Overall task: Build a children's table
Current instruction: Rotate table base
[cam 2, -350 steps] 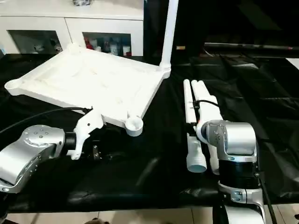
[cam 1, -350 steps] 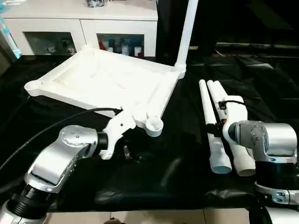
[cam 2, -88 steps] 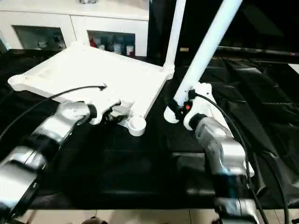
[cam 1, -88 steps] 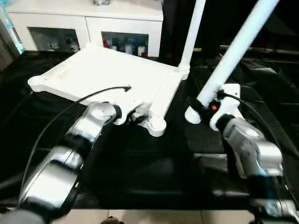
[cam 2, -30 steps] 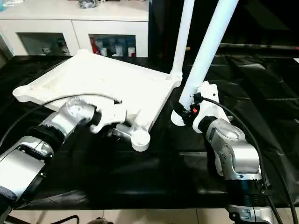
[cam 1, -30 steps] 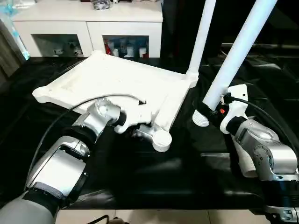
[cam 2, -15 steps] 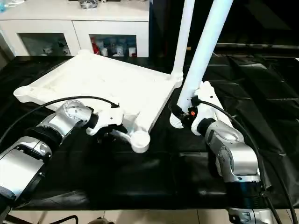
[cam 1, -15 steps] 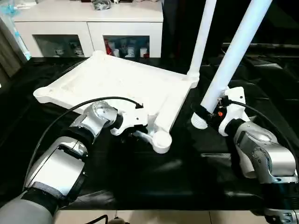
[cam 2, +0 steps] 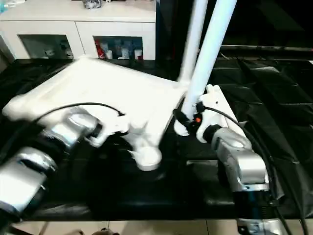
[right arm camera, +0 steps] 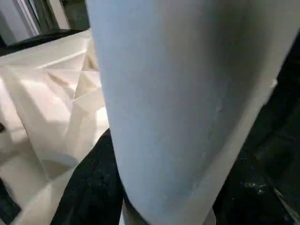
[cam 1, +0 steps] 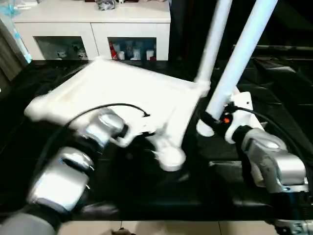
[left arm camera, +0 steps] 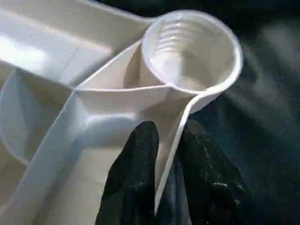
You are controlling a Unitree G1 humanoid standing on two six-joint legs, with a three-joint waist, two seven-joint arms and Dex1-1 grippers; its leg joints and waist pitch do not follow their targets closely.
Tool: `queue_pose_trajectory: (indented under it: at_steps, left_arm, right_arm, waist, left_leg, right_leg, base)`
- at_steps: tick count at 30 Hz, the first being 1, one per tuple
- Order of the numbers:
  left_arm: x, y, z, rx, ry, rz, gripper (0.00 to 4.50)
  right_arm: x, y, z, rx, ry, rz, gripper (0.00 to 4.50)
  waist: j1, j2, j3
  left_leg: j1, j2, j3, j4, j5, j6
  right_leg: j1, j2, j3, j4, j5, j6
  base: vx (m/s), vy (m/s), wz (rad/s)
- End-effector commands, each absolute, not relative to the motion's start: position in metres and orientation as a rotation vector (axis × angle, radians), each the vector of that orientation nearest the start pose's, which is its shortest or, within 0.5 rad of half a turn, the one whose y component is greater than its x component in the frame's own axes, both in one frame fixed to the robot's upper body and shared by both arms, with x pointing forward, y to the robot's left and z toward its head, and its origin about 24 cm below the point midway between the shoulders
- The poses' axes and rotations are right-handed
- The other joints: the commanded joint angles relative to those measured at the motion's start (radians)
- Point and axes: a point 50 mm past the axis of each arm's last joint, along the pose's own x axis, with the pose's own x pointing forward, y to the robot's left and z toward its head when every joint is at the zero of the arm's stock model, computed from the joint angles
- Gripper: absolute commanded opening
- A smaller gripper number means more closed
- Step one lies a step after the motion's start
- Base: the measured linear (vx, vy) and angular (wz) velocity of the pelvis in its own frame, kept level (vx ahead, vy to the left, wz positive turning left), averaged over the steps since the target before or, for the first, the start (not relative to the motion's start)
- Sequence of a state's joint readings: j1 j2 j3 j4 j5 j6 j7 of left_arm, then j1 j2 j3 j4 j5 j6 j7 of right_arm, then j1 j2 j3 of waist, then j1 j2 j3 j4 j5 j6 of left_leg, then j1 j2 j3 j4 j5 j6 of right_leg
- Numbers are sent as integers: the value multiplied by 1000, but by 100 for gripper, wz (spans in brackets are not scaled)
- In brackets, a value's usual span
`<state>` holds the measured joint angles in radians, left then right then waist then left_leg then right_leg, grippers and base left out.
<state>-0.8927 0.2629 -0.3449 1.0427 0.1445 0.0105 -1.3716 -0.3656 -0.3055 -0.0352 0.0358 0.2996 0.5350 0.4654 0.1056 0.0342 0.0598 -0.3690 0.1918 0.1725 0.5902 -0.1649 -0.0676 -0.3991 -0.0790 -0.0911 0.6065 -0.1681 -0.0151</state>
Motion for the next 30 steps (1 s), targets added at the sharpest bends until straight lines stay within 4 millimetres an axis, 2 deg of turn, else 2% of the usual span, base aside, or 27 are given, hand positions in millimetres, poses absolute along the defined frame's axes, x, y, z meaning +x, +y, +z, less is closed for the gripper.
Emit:
queue_pose_trajectory:
  at_steps: [1, 4, 7, 9, 12, 13, 18, 22, 24, 27, 28, 29, 30]
  left_arm:
    - [340, 124, 47, 416, 717, -1388, 66]
    - [340, 125, 43, 382, 726, -1300, 44]
    - [338, 124, 42, 369, 719, -1255, 24]
    - [335, 123, 41, 385, 713, -1229, 16]
    - [327, 118, 39, 448, 670, -1212, 1]
    - [326, 116, 38, 455, 659, -1213, 0]
    - [322, 105, 41, 506, 537, -1244, 0]
    - [321, 103, 42, 516, 509, -1251, 0]
    - [319, 99, 48, 503, 469, -1271, 58]
    - [318, 98, 50, 499, 463, -1277, 58]
    - [317, 99, 51, 496, 468, -1280, 77]
    - [317, 102, 50, 513, 472, -1287, 77]
    - [317, 102, 50, 514, 472, -1288, 85]
  right_arm:
    - [310, -166, 100, 33, 189, 517, 193]
    - [310, -164, 100, 41, 192, 524, 193]
    - [310, -163, 98, 46, 200, 525, 193]
    - [310, -162, 96, 50, 209, 526, 193]
    - [310, -162, 94, 54, 219, 515, 193]
    - [310, -163, 94, 54, 221, 510, 193]
    - [314, -168, 95, 31, 197, 471, 193]
    - [315, -169, 96, 24, 176, 463, 193]
    - [315, -167, 101, -7, 115, 505, 193]
    - [314, -167, 101, -8, 119, 526, 193]
    - [313, -166, 100, -7, 127, 542, 193]
    - [311, -166, 99, 4, 142, 558, 193]
    - [311, -165, 99, 5, 143, 559, 193]
  waist:
    - [2, -21, -69]
    - [-7, -22, -66]
    - [-13, -25, -64]
    - [-16, -24, -63]
    - [-18, -22, -66]
    - [-19, -23, -65]
    - [-16, -23, -67]
    - [-14, -23, -68]
    - [-14, -21, -70]
    - [-14, -21, -70]
    - [-15, -20, -70]
    - [-15, -23, -73]
    - [-14, -22, -73]
  left_leg:
    - [8, 33, -11, -68, -230, 32]
    - [11, 29, -12, -67, -245, 31]
    - [7, 29, -14, -69, -248, 31]
    - [7, 29, -15, -70, -256, 30]
    - [12, 35, -16, -72, -264, 27]
    - [12, 31, -12, -71, -264, 30]
    - [12, 30, -12, -72, -259, 27]
    - [9, 32, -12, -74, -250, 26]
    - [8, 34, -11, -73, -243, 27]
    - [8, 35, -11, -73, -236, 34]
    - [6, 34, -11, -73, -229, 36]
    - [5, 35, -11, -71, -209, 41]
    - [4, 34, -11, -71, -205, 43]
  right_leg:
    - [55, -81, 51, -91, -356, -177]
    - [53, -81, 48, -99, -428, -150]
    - [52, -80, 45, -105, -487, -118]
    - [48, -80, 45, -109, -503, -108]
    - [43, -79, 48, -107, -474, -117]
    - [41, -74, 48, -109, -466, -116]
    - [42, -74, 49, -107, -444, -112]
    - [44, -74, 50, -104, -414, -111]
    - [44, -75, 51, -99, -386, -120]
    - [46, -75, 52, -96, -359, -132]
    - [46, -73, 52, -95, -350, -136]
    - [49, -72, 52, -89, -303, -149]
    - [49, -72, 52, -88, -294, -153]
  base:
    - [0, 0, 0]
    - [0, 0, 0]
    - [0, 0, 0]
    - [0, 0, 0]
    - [0, 0, 0]
    - [0, 0, 0]
    - [0, 0, 0]
    - [0, 0, 0]
    - [0, 0, 0]
    - [0, 0, 0]
    - [0, 0, 0]
    - [0, 0, 0]
    - [0, 0, 0]
